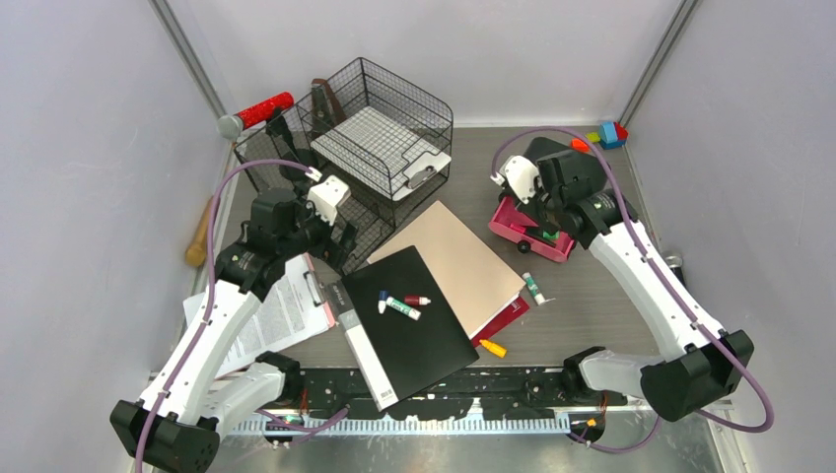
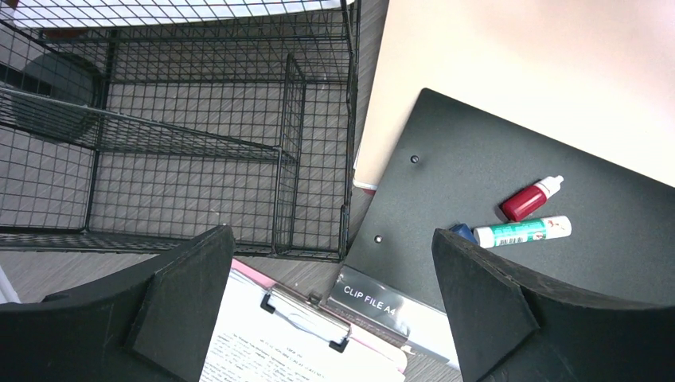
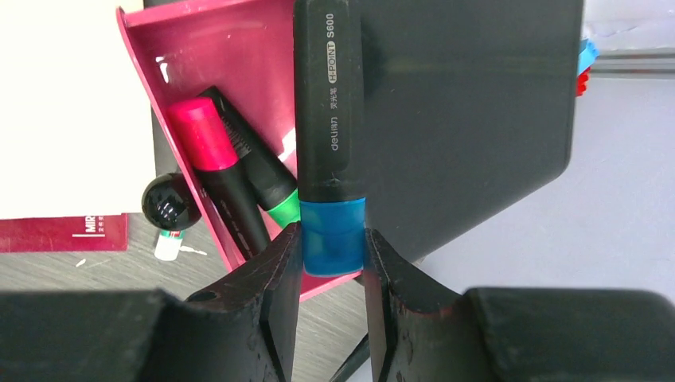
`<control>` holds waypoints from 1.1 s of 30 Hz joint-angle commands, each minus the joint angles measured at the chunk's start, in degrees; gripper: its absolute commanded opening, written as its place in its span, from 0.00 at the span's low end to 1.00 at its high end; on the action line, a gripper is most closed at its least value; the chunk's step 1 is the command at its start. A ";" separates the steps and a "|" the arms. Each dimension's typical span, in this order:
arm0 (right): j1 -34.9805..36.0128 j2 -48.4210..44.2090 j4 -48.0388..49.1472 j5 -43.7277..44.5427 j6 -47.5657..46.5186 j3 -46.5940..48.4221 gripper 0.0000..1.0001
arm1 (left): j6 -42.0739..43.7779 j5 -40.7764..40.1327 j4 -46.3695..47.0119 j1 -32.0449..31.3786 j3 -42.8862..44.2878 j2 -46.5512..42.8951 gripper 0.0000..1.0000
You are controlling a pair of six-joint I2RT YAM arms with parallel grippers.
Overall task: Organize the desk
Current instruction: Place the stationery in the drawer.
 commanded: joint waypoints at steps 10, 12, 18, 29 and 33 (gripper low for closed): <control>-2.40 1.37 -1.02 -0.69 -1.06 -2.82 0.30 | 0.93 1.18 2.51 0.02 -0.40 -0.53 0.99; -2.56 1.64 -1.02 -0.67 -1.07 -3.10 0.37 | 0.89 1.20 2.55 0.02 -0.48 -0.51 0.99; -2.86 1.65 -0.98 -0.76 -0.27 -1.83 0.51 | 0.91 1.20 2.50 0.02 -0.53 -0.67 0.99; -2.97 -0.38 -0.36 -4.51 4.03 0.57 0.58 | 0.88 1.30 2.49 0.02 -0.64 -0.83 0.99; -2.85 -1.86 -2.42 -13.74 6.66 2.23 0.59 | 0.94 1.28 2.62 0.02 -0.69 -0.77 0.99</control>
